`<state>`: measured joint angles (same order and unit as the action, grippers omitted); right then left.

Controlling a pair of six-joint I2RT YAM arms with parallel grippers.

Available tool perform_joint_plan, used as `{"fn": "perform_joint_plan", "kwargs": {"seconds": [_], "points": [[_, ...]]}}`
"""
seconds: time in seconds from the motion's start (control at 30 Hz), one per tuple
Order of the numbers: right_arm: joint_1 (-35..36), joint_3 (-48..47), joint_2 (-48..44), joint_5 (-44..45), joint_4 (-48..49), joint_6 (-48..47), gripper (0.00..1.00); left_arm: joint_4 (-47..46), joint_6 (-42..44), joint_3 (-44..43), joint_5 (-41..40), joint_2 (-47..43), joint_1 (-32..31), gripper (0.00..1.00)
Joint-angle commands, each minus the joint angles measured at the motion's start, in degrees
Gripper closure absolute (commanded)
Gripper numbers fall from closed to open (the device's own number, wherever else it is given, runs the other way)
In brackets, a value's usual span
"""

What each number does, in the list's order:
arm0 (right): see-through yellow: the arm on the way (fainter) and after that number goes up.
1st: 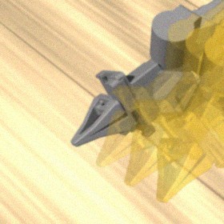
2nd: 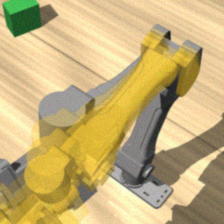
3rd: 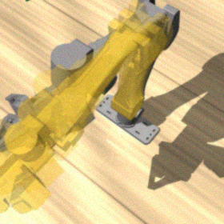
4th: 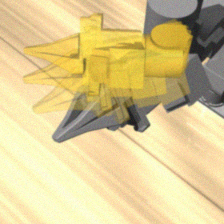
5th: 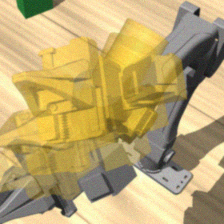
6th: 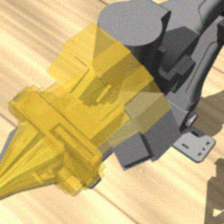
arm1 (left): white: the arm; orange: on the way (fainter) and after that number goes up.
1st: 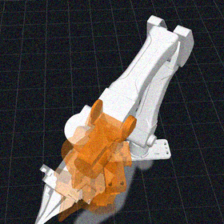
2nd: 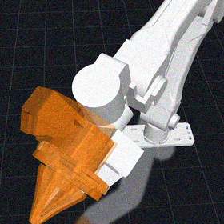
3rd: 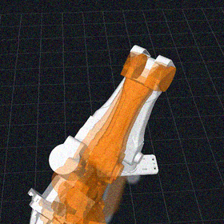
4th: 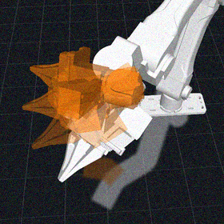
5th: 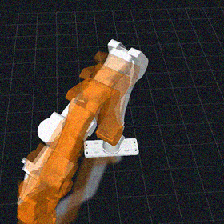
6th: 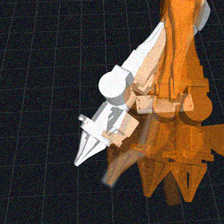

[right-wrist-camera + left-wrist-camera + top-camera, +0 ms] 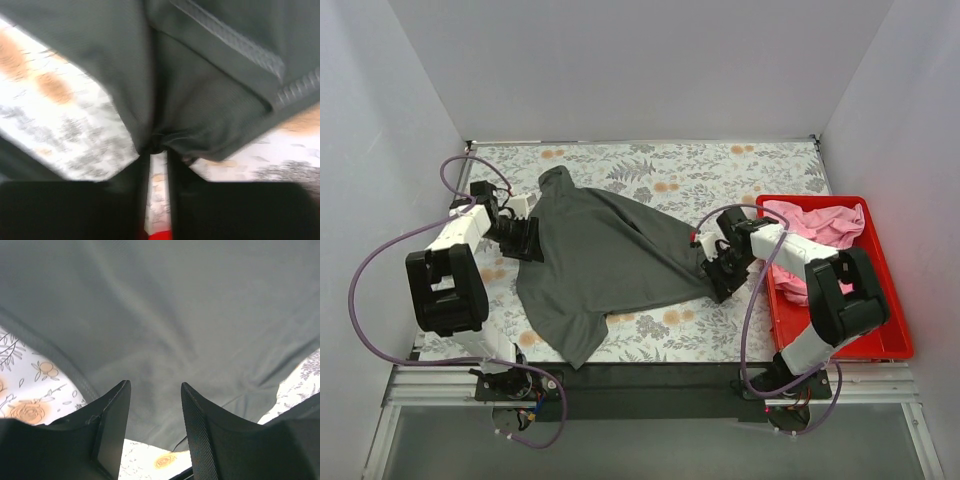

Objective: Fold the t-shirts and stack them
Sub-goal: Flatten the tshirt out

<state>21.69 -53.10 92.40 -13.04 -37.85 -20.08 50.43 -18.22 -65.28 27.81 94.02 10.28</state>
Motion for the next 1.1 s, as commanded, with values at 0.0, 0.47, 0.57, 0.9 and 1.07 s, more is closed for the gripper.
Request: {"fn": "perform_joint_plan", "kwargs": {"seconds": [0.0,0.47,0.57,0.9,1.07], "points": [[1.9,-3.8,-4.9,-9.1,-10.5,-3.4,0.69,-0.6,2.2,-2.7,0.0,2.0,0.3,0.57],[-4.3,-44.7,19.6,-6.4,-8.5,1.8,0.61,-1.3,0.7,-6.4,1.8,2.0,-5.3,0.53],[-4.3,-48.1,24.2,-7.2,-8.5,1.4,0.51,-1.5,0.7,-6.4,0.4,1.8,-5.3,0.5],[-4.1,-46.5,29.6,-9.4,-8.7,0.5,0.48,-4.8,-1.9,-2.1,-5.4,5.2,-6.7,0.33],[-3.8,-43.7,30.1,-9.4,-8.6,-0.5,0.53,-5.9,-3.2,-0.6,-8.5,7.3,-6.8,0.33]]}}
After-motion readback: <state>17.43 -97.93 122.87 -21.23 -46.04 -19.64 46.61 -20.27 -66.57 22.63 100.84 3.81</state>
